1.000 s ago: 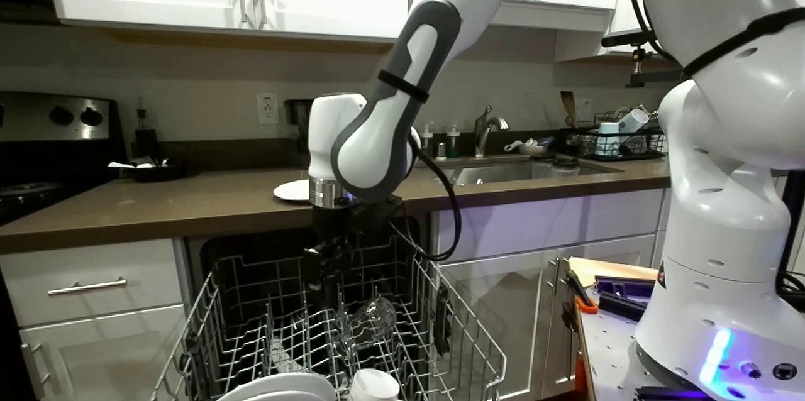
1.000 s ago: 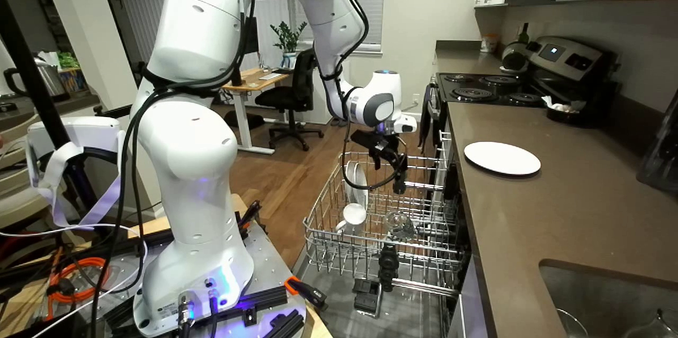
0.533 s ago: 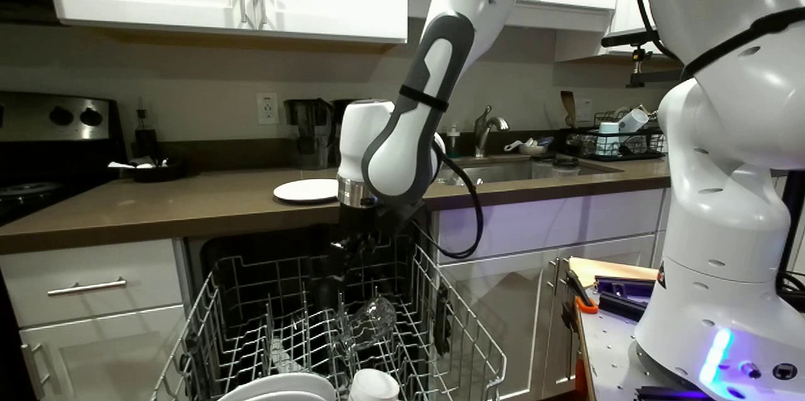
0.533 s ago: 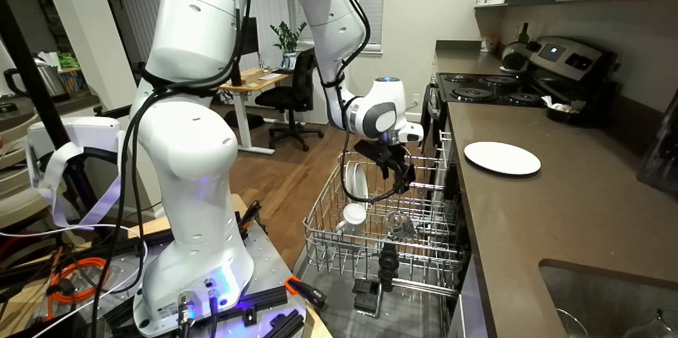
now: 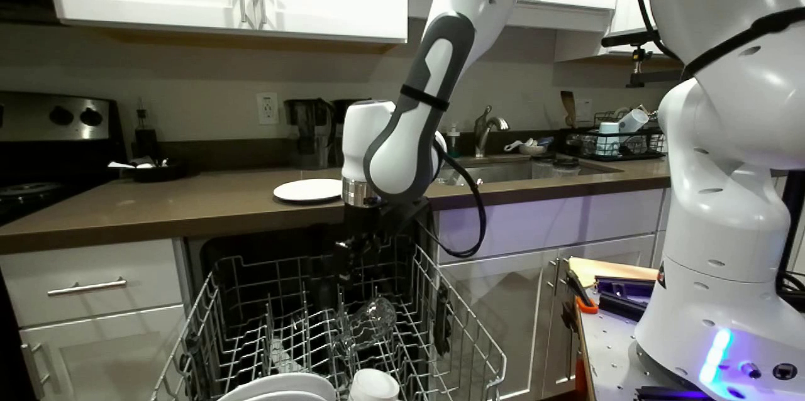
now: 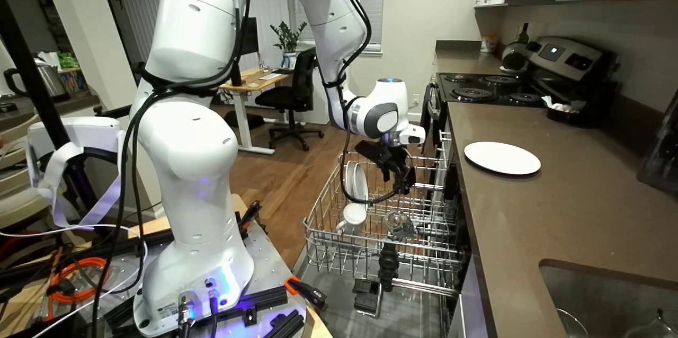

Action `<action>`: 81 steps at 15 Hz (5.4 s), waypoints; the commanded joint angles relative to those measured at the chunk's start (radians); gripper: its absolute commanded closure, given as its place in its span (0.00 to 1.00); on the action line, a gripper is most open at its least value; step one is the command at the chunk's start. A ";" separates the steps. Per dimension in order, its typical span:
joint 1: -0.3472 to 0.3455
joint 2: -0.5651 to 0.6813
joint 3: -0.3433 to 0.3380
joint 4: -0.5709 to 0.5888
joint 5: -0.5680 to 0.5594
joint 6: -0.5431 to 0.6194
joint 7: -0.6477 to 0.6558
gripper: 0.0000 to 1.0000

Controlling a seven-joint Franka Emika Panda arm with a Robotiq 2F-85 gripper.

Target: Take the two white plates one after the other and put them vertically in the dishwasher then move the glass bottle to the right

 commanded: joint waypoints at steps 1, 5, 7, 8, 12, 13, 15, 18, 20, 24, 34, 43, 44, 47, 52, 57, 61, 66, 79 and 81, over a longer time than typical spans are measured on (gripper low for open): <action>0.002 0.012 0.004 0.007 -0.025 0.031 0.011 0.00; -0.026 0.027 0.029 -0.010 -0.003 0.115 -0.017 0.00; -0.036 0.039 0.031 -0.019 0.003 0.147 -0.025 0.00; -0.044 0.046 0.034 -0.024 0.004 0.157 -0.032 0.00; -0.028 0.079 -0.013 -0.040 -0.014 0.153 -0.030 0.00; -0.028 0.089 -0.018 -0.044 -0.014 0.159 -0.031 0.00; -0.023 0.112 -0.036 -0.045 -0.016 0.171 -0.030 0.00; -0.044 0.146 -0.021 -0.040 -0.002 0.195 -0.046 0.00; -0.046 0.167 -0.018 -0.028 0.005 0.179 -0.044 0.00; -0.077 0.199 0.013 -0.026 0.012 0.205 -0.058 0.00; -0.186 0.264 0.118 -0.006 0.022 0.307 -0.094 0.25; -0.167 0.243 0.096 -0.005 0.021 0.299 -0.096 0.40; -0.163 0.239 0.094 -0.003 0.021 0.297 -0.097 0.40; -0.151 0.226 0.085 0.010 0.017 0.283 -0.105 0.40; -0.126 0.200 0.077 0.042 0.009 0.247 -0.123 0.40; -0.085 0.193 0.059 0.090 -0.001 0.224 -0.129 0.40; -0.071 0.200 0.066 0.125 0.000 0.214 -0.135 0.40; -0.078 0.200 0.086 0.143 0.003 0.187 -0.135 0.40; -0.041 0.199 0.045 0.156 -0.008 0.102 -0.117 0.40; -0.040 0.201 0.044 0.160 -0.009 0.094 -0.116 0.40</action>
